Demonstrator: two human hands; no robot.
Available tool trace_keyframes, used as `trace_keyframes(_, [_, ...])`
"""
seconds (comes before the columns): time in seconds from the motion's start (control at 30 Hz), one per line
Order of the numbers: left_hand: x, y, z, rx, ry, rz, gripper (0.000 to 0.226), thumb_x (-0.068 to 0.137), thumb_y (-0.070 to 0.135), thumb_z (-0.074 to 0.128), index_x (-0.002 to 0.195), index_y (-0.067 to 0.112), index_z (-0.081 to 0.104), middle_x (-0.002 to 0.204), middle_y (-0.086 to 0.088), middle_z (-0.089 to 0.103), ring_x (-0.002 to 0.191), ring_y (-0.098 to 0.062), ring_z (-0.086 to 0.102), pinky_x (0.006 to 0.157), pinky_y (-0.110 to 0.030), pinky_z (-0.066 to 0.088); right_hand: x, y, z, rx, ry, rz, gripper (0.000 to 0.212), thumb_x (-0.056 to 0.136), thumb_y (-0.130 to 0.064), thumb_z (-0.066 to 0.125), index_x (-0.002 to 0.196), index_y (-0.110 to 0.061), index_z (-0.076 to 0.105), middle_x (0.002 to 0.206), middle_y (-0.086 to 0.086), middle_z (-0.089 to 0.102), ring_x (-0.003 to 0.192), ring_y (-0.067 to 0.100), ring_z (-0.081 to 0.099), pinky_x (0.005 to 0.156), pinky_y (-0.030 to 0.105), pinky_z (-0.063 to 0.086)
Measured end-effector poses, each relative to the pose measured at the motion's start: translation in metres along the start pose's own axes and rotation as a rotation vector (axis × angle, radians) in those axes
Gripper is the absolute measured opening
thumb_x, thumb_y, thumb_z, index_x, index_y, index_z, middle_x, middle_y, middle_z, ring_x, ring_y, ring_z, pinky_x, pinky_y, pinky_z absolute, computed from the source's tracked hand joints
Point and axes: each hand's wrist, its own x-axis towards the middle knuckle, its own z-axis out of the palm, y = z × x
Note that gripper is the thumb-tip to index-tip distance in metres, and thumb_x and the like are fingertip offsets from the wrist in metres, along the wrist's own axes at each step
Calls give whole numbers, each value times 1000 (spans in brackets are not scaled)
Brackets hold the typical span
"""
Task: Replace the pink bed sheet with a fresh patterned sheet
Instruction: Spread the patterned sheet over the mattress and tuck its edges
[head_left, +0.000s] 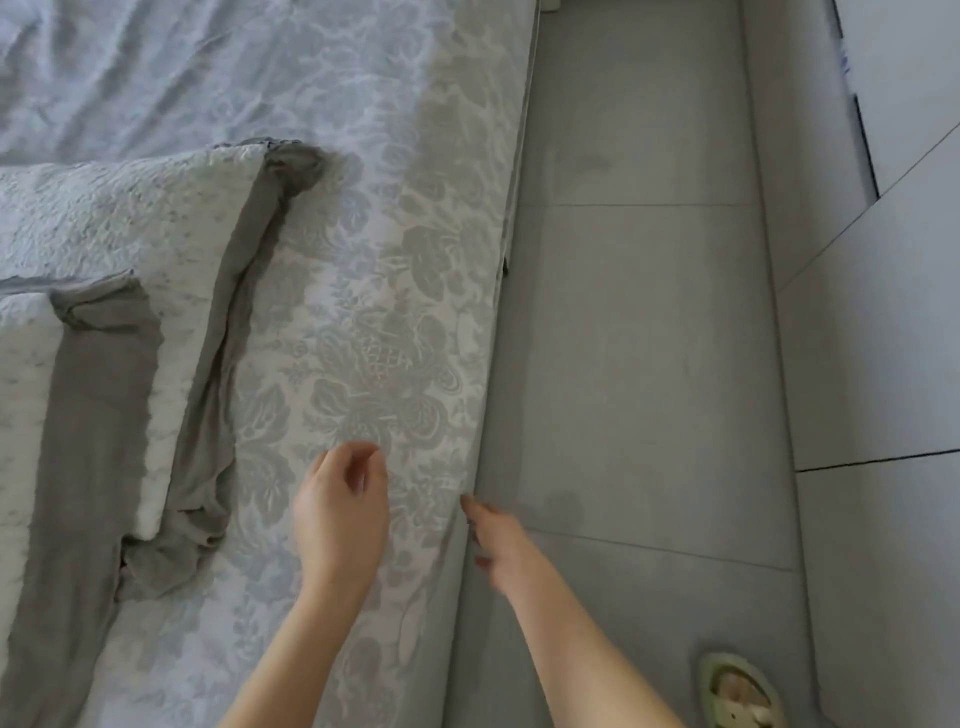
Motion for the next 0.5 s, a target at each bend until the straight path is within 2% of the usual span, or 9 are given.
trace_keyframes(0.03, [-1,-2,3,-15,23,17,10,92,16,56,97,16,65,89,2,63,82,-14,56,70,-20,37,11,0,4,-10,-36,3,56,91,-46,56,135,-13,47,129,2,56,115,20,53,91,33,40])
trace_keyframes(0.07, [-6,-4,5,-25,38,25,8,91,14,58,94,17,65,86,3,63,78,-12,56,67,-17,39,18,0,7,1,-62,14,51,90,-44,58,129,-13,53,117,1,61,104,18,57,85,32,43])
trace_keyframes(0.13, [-18,-8,9,-39,42,15,9,90,13,59,89,21,63,83,7,63,75,-7,57,67,-13,40,21,-4,8,90,-98,31,32,90,-30,62,113,-8,61,92,1,65,83,15,60,72,28,48])
trace_keyframes(0.23, [-48,-7,11,-120,51,-178,14,90,14,59,78,22,62,73,8,64,68,-9,59,62,-14,43,7,-8,-15,300,-146,-9,8,90,-8,56,91,-4,63,78,7,64,71,19,59,68,28,48])
trace_keyframes(0.3, [-75,-1,19,-196,11,-440,20,90,18,59,71,17,65,62,4,65,61,-10,60,60,-19,44,-7,-14,-37,474,-187,-33,13,90,2,50,84,-3,61,74,10,63,70,21,57,69,29,48])
trace_keyframes(0.37, [-100,11,32,-499,-73,-852,24,92,23,58,75,9,67,61,0,68,62,-17,61,61,-29,44,-23,-22,-52,474,-209,-15,18,91,6,44,90,0,61,76,11,66,75,22,60,69,30,53])
trace_keyframes(0.43, [-114,24,47,-918,-162,-1289,33,95,32,54,97,1,63,81,-7,70,80,-21,62,65,-30,44,-38,-29,-59,404,-185,1,21,92,8,41,96,0,60,81,11,67,78,22,61,70,32,55])
trace_keyframes(0.5, [-123,32,56,-1220,-214,-1526,54,92,45,52,122,0,52,113,-7,62,112,-23,56,85,-33,43,-50,-28,-72,363,-111,21,25,93,10,38,99,-1,59,90,12,65,83,24,60,77,37,51])
